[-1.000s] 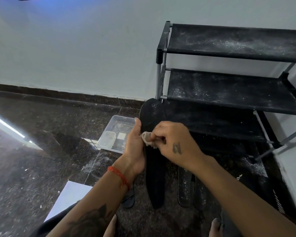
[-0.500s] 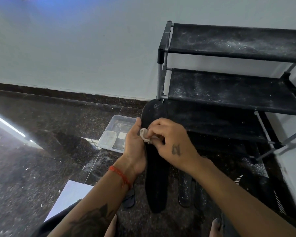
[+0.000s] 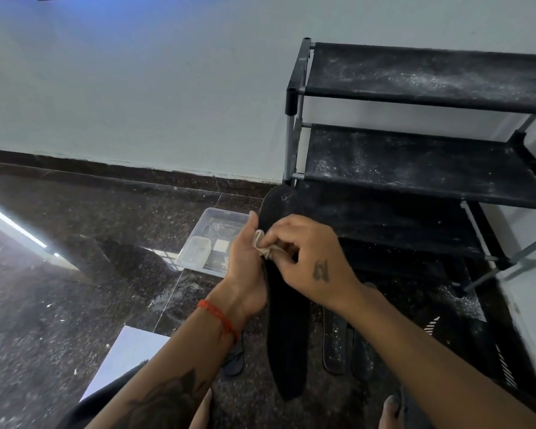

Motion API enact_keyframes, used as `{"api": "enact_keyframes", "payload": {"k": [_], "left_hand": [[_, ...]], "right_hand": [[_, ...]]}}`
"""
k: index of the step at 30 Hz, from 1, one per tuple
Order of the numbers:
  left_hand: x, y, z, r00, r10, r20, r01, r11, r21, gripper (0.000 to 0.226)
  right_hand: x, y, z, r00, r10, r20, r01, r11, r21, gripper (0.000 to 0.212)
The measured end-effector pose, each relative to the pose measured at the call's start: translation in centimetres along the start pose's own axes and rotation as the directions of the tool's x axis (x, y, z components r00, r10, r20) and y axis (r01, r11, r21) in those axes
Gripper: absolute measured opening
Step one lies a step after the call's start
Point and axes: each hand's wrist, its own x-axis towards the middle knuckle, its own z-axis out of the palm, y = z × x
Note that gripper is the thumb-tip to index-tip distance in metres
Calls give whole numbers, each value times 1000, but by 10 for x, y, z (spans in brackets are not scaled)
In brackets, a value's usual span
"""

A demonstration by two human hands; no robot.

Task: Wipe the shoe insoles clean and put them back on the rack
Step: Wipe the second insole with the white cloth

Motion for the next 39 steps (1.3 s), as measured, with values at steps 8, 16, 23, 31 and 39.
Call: {"api": "enact_keyframes", "payload": {"k": [8, 16, 23, 31, 39], "left_hand": [[0, -2, -1, 991, -114, 62, 108, 989, 104, 67], [2, 0, -4, 999, -42, 8, 41, 996, 76, 71], [3, -4, -4, 998, -54, 19, 52, 992, 114, 68], [-1, 1, 0, 987, -118, 106, 108, 990, 94, 70], [6, -1, -7, 998, -58, 24, 57, 996, 64, 75]], "right_hand": [[11, 34, -27, 985, 122, -120, -153, 941, -302, 19], [0, -3, 4, 994, -15, -108, 9, 998, -56, 24], [8, 12, -7, 999, 44, 16, -40, 985, -169, 18], [11, 20, -21, 961, 82, -266, -112, 989, -100, 19], [6, 8, 2, 999, -5, -47, -1, 993, -117, 16]]}}
